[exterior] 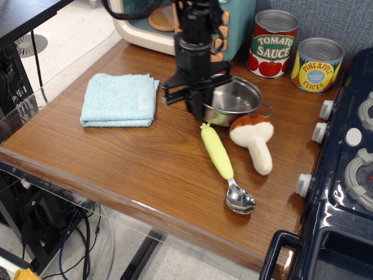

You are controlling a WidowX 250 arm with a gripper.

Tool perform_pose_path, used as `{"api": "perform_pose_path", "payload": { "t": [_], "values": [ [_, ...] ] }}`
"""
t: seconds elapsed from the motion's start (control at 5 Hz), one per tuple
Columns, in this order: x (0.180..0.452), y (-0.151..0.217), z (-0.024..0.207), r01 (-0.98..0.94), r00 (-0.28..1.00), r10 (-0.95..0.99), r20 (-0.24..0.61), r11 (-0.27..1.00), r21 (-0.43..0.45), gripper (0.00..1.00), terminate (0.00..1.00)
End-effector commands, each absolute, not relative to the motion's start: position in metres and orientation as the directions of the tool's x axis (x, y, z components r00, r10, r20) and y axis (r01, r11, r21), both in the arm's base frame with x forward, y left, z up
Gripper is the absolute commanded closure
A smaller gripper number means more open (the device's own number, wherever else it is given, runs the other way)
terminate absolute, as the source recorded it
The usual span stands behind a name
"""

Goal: Move the silver pot to the edge of the counter in front of the blue rag.

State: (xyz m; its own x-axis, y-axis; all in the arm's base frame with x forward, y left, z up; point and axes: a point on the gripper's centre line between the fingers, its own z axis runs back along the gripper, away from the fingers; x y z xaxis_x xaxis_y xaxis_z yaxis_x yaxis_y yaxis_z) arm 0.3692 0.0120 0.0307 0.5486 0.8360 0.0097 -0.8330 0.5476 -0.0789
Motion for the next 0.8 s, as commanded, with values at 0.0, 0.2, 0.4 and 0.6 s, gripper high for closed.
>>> {"api": "perform_pose_path", "payload": {
  "t": [0.0,0.2,0.4,0.6],
  "values": [
    [0.358,0.036,0.099,-0.814,0.521,0.85,0.075,0.522,-0.256,1.0,0.0],
    [0.336,0.045,0.11,-0.809,0.523,0.846,0.104,0.531,-0.25,1.0,0.0],
    [0.303,0.058,0.106,-0.814,0.526,0.841,0.124,0.54,-0.213,1.0,0.0],
    [0.28,0.065,0.098,-0.815,0.533,0.839,0.114,0.545,-0.197,1.0,0.0]
  ]
}}
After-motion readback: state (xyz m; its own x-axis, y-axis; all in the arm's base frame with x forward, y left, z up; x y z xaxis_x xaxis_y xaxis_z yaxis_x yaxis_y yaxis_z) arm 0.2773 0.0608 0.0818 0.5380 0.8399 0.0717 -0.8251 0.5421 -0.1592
